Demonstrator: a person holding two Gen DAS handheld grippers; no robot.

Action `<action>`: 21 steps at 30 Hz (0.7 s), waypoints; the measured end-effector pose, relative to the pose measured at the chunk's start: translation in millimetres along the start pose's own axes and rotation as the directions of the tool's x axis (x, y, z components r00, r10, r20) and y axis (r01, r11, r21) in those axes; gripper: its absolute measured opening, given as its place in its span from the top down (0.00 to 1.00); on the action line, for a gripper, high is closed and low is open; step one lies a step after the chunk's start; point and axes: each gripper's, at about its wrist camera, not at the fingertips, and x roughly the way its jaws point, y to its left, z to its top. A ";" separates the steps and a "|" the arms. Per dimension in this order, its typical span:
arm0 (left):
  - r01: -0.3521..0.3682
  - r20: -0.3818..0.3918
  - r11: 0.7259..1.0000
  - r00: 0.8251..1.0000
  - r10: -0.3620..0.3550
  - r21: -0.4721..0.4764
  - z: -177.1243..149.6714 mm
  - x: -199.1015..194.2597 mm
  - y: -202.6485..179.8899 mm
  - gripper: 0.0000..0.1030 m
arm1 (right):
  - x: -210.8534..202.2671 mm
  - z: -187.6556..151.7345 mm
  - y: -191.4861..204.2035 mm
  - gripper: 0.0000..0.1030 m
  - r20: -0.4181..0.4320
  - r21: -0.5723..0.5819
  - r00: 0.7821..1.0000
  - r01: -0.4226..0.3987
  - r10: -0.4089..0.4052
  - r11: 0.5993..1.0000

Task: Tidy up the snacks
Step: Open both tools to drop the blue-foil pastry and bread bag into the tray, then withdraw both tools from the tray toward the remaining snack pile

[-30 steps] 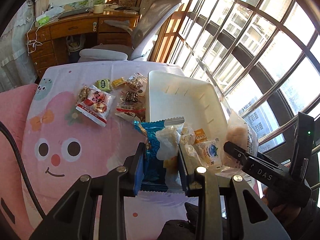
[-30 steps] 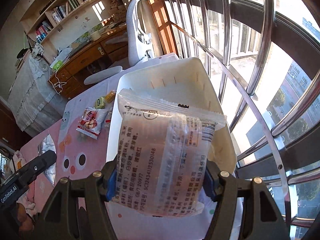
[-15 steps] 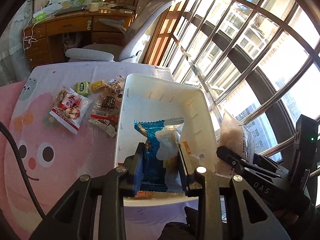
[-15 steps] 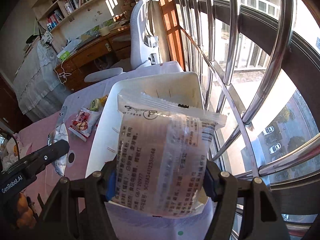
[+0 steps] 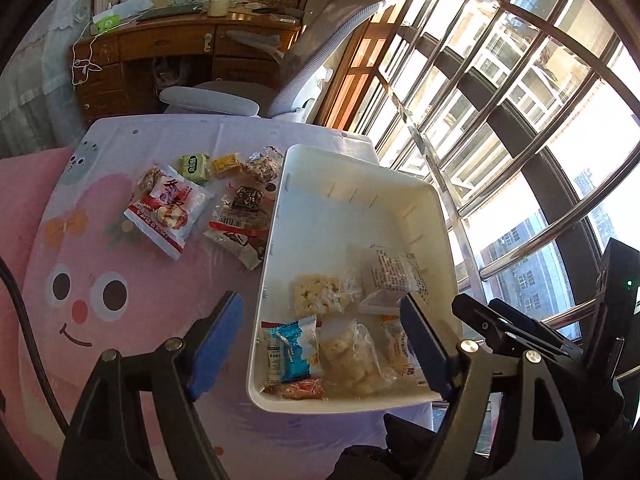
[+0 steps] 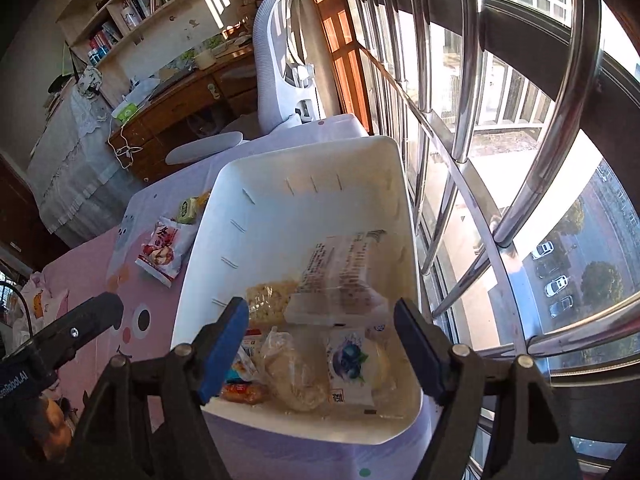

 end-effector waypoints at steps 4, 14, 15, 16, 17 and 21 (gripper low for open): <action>-0.006 -0.003 1.000 1.000 0.006 -0.005 -4.4 -3.3 4.3 0.22 | 3.2 -2.9 4.2 0.26 -0.020 0.004 1.000 -0.008 0.008 1.000; -0.053 -0.026 0.997 0.998 0.051 -0.057 -25.3 -14.8 34.9 0.22 | 15.3 -18.9 32.5 0.26 -0.083 -0.033 0.996 -0.039 0.036 0.999; -0.059 -0.029 0.996 0.998 0.057 -0.065 -27.8 -16.5 39.9 0.22 | 17.2 -21.0 36.6 0.26 -0.092 -0.037 0.995 -0.043 0.039 0.998; -0.066 -0.032 0.995 0.997 0.064 -0.073 -30.4 -18.0 45.1 0.22 | 19.3 -23.2 40.7 0.26 -0.100 -0.041 0.994 -0.046 0.041 0.998; -0.075 -0.035 0.994 0.997 0.072 -0.081 -33.0 -19.8 50.4 0.22 | 21.2 -25.5 45.1 0.26 -0.109 -0.044 0.993 -0.047 0.042 0.998; -0.095 -0.040 0.989 0.995 0.091 -0.110 -43.9 -28.6 73.4 0.22 | 26.9 -35.6 62.9 0.26 -0.135 -0.051 0.990 -0.055 0.048 0.997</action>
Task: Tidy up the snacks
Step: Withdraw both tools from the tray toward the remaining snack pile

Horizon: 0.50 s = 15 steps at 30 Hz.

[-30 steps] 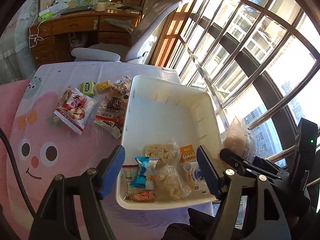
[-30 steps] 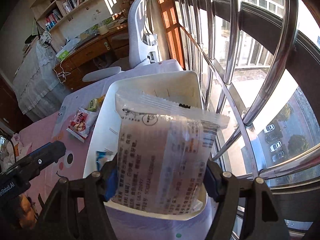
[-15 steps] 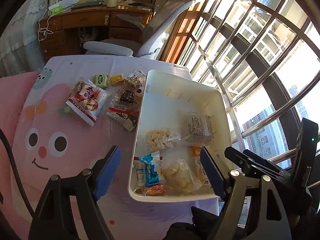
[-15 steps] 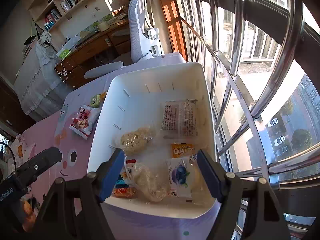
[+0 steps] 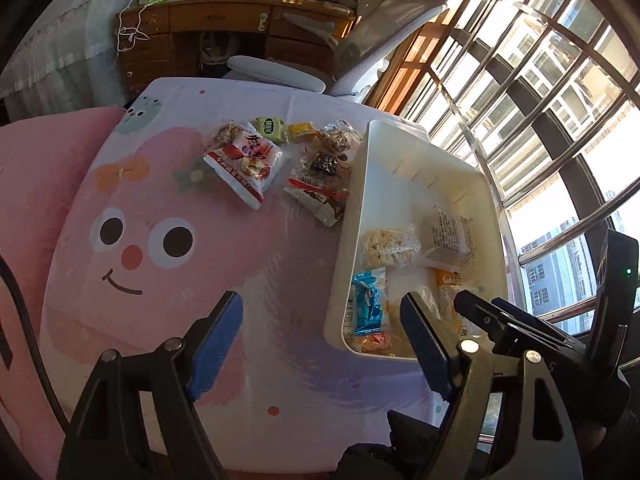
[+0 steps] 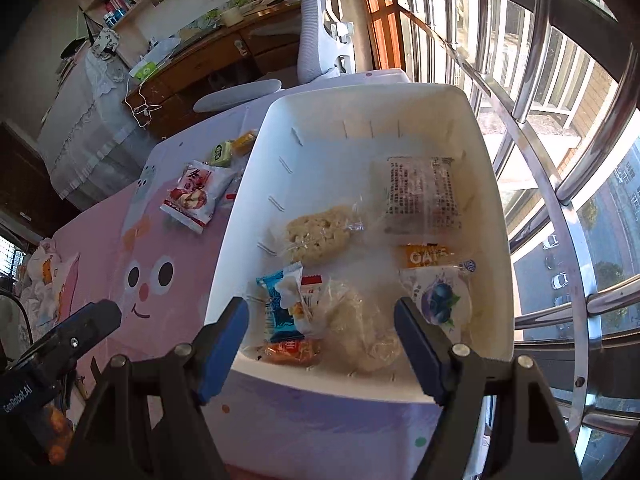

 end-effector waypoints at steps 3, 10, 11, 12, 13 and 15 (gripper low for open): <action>-0.015 -0.009 1.000 1.000 0.015 -0.015 -5.2 -4.3 18.6 0.22 | 4.7 -5.8 15.1 0.26 -0.013 -0.004 1.000 -0.004 0.004 1.000; -0.018 -0.027 0.999 0.999 0.017 -0.048 -7.4 -16.9 69.6 0.22 | 13.7 -17.8 56.4 0.26 -0.034 -0.001 0.999 0.000 0.000 1.000; -0.019 -0.029 0.999 0.999 0.018 -0.049 -6.5 -18.9 77.0 0.22 | 14.6 -19.2 62.7 0.26 -0.034 0.000 0.999 0.001 -0.001 1.000; -0.019 -0.030 0.999 0.999 0.018 -0.049 -5.7 -20.6 84.1 0.22 | 15.4 -20.8 69.5 0.26 -0.033 0.001 0.999 0.001 -0.001 1.000; -0.020 -0.033 0.999 0.999 0.019 -0.047 -4.2 -21.5 90.6 0.22 | 16.3 -22.7 76.0 0.26 -0.032 0.003 0.999 0.002 -0.002 1.000; -0.019 -0.040 0.999 0.999 0.018 -0.041 -2.2 -24.9 105.7 0.22 | 18.0 -26.5 89.3 0.26 -0.029 0.010 1.000 0.004 -0.003 1.000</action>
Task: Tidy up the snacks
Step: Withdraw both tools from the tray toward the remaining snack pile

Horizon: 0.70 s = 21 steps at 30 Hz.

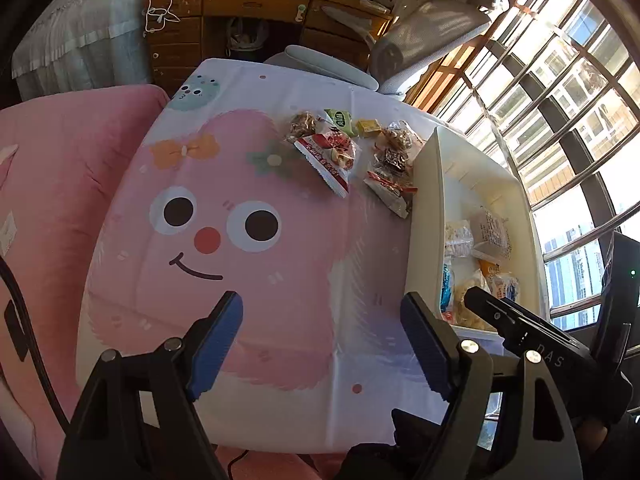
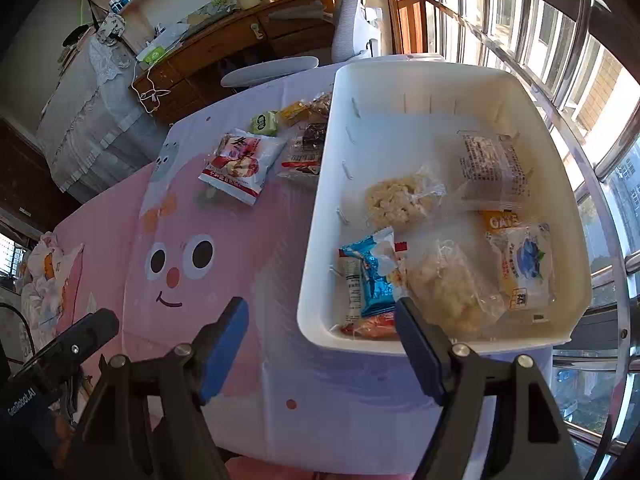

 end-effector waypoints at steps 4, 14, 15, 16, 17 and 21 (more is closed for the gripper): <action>-0.028 -0.011 0.999 1.000 0.028 0.034 6.2 -5.1 25.9 0.22 | 4.6 -7.2 24.2 0.26 0.008 0.031 1.000 0.002 -0.002 1.000; -0.031 -0.009 0.991 0.999 0.033 0.129 34.3 -20.7 91.4 0.22 | 19.1 -18.2 79.5 0.26 0.060 0.156 0.998 0.001 -0.010 0.988; -0.029 -0.010 0.990 0.999 0.030 0.138 38.2 -21.2 97.0 0.22 | 20.6 -18.3 84.3 0.26 0.067 0.169 0.998 0.004 -0.015 0.986; -0.027 -0.012 0.989 1.000 0.029 0.147 42.1 -21.0 101.8 0.22 | 22.3 -19.1 88.2 0.26 0.072 0.181 0.997 0.005 -0.018 0.983; -0.025 -0.015 0.988 1.000 0.028 0.154 45.8 -20.6 106.4 0.22 | 23.5 -19.8 92.2 0.26 0.077 0.192 0.997 0.006 -0.021 0.981; 0.001 -0.022 0.987 1.000 0.002 0.163 60.9 -18.9 122.2 0.22 | 25.4 -21.2 106.4 0.26 0.083 0.207 0.996 0.017 -0.034 0.978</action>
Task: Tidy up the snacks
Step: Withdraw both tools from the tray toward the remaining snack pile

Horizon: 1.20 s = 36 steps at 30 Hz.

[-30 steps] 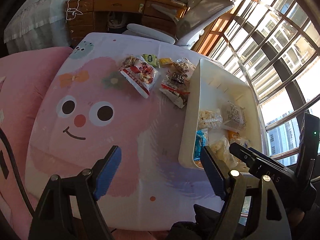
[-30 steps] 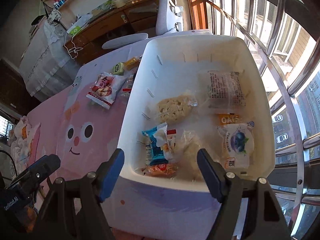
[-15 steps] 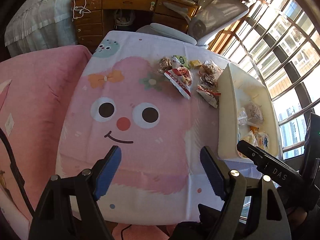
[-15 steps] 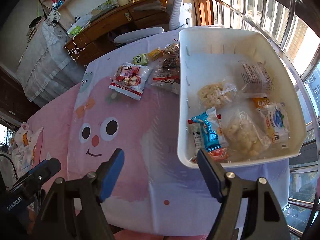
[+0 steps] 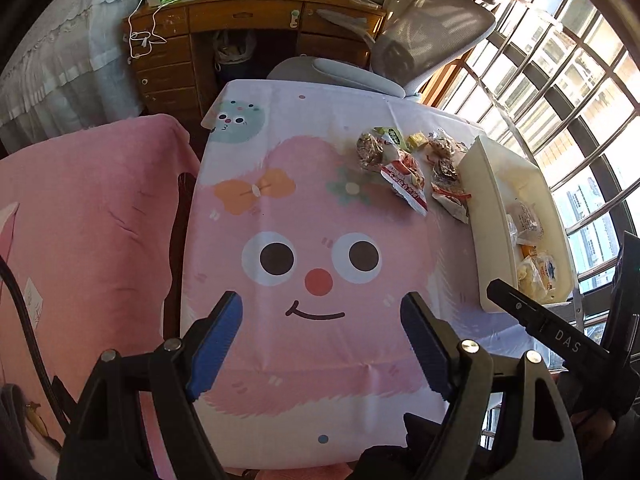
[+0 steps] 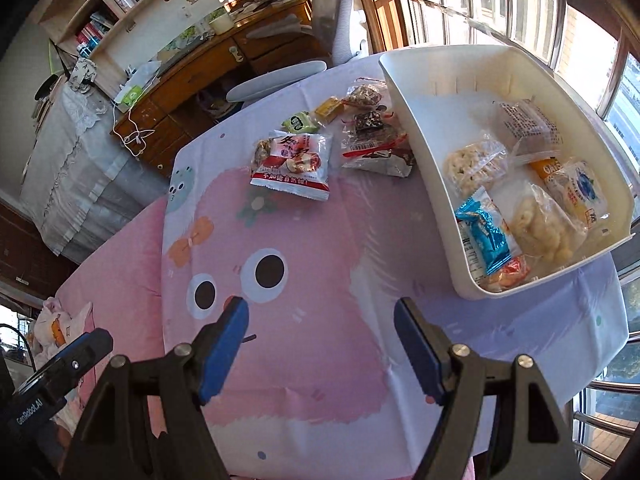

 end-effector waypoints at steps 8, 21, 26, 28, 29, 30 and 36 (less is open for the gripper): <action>0.026 0.008 0.999 1.000 -0.026 -0.021 27.8 8.1 16.9 0.22 | -1.7 2.9 10.0 0.26 0.018 -0.010 1.000 0.015 -0.015 1.000; 0.006 -0.018 0.999 1.000 -0.005 0.047 98.5 48.3 2.1 0.22 | 39.2 40.3 4.9 0.21 0.011 0.039 1.000 -0.018 0.018 0.999; 0.006 -0.050 0.996 0.999 -0.002 0.084 129.4 81.1 -10.1 0.22 | 67.5 60.0 9.2 0.20 0.005 0.045 0.999 -0.048 0.048 0.998; 0.008 -0.060 0.996 0.998 -0.003 0.094 141.2 96.0 -14.8 0.22 | 79.4 68.7 11.6 0.20 -0.001 0.046 0.998 -0.055 0.055 0.997; 0.009 -0.065 0.995 0.998 -0.003 0.103 146.8 103.8 -17.1 0.22 | 85.2 72.8 12.3 0.19 -0.001 0.047 0.998 -0.061 0.061 0.997; 0.007 -0.069 0.994 0.998 0.001 0.112 152.5 112.4 -19.4 0.22 | 90.6 76.9 13.7 0.19 0.001 0.047 0.998 -0.069 0.069 0.997; -0.004 -0.108 0.990 0.994 0.019 0.141 180.7 164.4 -31.4 0.22 | 123.7 100.1 17.4 0.19 0.003 0.033 0.996 -0.087 0.087 0.996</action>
